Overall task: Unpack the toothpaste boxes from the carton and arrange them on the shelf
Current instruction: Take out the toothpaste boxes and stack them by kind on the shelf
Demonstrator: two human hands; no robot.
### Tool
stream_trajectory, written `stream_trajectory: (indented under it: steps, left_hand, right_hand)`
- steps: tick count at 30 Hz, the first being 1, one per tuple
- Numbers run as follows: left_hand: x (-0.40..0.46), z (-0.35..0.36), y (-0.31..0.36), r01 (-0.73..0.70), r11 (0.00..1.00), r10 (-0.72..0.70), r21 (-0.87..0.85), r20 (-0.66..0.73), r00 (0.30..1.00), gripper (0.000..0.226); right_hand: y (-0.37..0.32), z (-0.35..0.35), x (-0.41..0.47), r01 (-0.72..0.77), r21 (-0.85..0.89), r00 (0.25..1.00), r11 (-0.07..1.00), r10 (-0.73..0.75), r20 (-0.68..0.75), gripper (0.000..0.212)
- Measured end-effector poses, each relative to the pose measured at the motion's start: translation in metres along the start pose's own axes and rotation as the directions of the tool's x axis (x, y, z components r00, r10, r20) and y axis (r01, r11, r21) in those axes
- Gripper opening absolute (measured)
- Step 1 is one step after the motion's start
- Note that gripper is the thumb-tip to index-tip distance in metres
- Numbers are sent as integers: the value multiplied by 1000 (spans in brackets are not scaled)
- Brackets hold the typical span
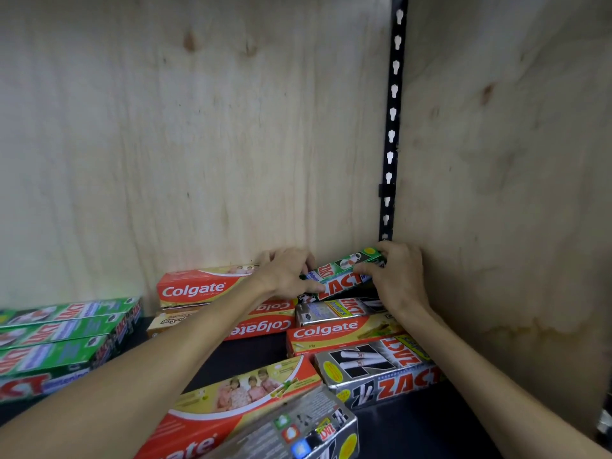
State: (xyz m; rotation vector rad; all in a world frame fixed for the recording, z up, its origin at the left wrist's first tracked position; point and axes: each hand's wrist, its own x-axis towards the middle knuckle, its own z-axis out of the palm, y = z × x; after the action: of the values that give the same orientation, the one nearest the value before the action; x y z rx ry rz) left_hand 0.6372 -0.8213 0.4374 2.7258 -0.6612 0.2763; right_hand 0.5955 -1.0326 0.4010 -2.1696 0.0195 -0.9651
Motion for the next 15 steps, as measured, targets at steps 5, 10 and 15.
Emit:
stream_trajectory:
  steps: [5,10,15]
  left_hand:
    - [-1,-2,0,23,988,-19,-150,26,999,54]
    - [-12,-11,10,-50,904,20,-424,-75,997,62]
    - [-37,-28,24,-185,843,69,-505,-239,969,46]
  right_hand:
    - [-9,-13,4,53,43,997,998,-50,-66,30]
    - [-24,-30,5,85,25,980,996,-79,-184,39]
    - [-47,-59,-16,105,-8,962,994,-104,-253,41]
